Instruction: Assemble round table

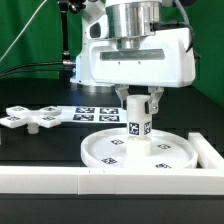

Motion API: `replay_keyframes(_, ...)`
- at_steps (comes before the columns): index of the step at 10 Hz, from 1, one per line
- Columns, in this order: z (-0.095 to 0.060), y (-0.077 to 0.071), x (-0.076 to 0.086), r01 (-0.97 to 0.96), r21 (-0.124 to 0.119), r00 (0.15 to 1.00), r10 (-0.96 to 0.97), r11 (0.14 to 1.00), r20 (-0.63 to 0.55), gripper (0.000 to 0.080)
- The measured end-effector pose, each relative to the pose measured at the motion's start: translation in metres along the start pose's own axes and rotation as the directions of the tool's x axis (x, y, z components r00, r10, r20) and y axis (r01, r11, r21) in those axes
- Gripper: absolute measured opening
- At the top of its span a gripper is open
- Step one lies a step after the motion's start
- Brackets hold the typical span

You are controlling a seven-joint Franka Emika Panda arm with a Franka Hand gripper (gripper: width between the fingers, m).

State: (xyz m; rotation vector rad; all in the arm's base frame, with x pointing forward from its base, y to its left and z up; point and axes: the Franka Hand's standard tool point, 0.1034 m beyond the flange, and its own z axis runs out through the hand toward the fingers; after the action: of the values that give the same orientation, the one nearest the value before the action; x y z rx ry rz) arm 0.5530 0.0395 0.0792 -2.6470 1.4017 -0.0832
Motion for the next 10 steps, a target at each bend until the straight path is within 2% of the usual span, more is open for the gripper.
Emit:
replay_keyframes(4,0.0001,-0.0011,-0.0019,-0.235,0.013,0.972,0.234,0.972,0.023,0.0409)
replay_keyframes(5,0.0005,-0.0019,-0.0037,-0.278,0.015,0.960,0.277,0.960,0.031,0.0467)
replay_keyframes(6,0.0006,-0.0019,-0.0040,-0.210,0.017,0.977,0.209,0.978,0.030,0.0584)
replay_keyframes(7,0.0007,-0.0022,-0.0044,-0.199,0.018,0.980,0.199,0.980,0.031,0.0584)
replay_keyframes(8,0.0004,-0.0037,-0.0046,-0.114,0.024,0.993,0.113,0.993,0.025,0.0637)
replay_keyframes(10,0.0010,-0.0066,-0.0076,0.090,0.032,0.996,-0.091,0.995,0.016,0.0646)
